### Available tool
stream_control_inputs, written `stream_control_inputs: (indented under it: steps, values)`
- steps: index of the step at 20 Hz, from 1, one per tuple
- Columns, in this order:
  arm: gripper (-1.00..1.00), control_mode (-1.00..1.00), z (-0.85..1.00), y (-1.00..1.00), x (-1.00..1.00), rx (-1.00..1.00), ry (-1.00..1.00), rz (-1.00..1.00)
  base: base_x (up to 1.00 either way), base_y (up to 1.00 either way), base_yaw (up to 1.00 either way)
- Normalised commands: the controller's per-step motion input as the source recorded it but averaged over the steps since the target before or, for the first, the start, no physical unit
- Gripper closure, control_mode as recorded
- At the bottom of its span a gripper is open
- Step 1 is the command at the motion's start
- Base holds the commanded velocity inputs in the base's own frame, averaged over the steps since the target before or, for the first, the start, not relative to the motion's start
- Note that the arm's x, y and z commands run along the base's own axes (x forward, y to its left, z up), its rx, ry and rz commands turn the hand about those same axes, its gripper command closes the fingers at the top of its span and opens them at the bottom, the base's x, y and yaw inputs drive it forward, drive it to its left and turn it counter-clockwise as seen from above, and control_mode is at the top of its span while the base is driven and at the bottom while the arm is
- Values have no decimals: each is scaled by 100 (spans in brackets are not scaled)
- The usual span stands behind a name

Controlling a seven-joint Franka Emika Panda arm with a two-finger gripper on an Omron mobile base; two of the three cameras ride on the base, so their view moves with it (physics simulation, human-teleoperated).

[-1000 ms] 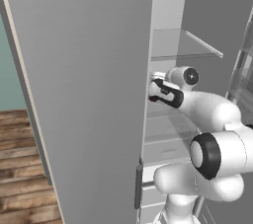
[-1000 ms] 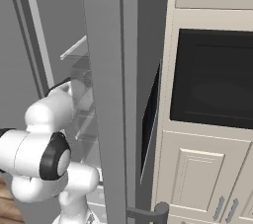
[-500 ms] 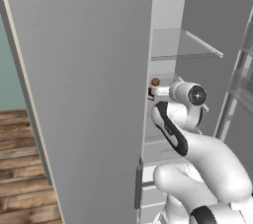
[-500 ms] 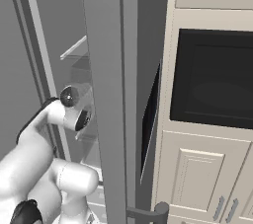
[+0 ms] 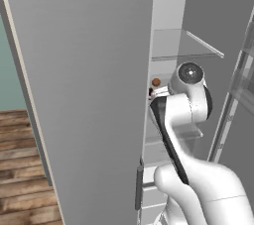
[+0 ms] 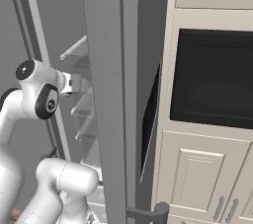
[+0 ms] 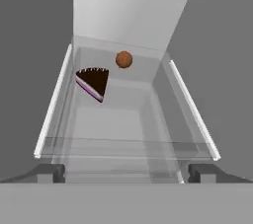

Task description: Place the mayonnaise and mayonnaise from the counter to the top shelf of the fridge. If the existing items in the fridge are on the top shelf, move them to other shelves.

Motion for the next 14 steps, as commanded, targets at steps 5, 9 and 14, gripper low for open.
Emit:
stream_control_inputs:
  steps: [5,9,14]
  values:
    - [-100,-100,53,-15,-100,-12,30,1,0,0,0]
    - [-100,-100,20,-8,-100,1,11,0,0,0,0]
    - [-100,-100,26,0,-100,23,-3,-1,0,0,0]
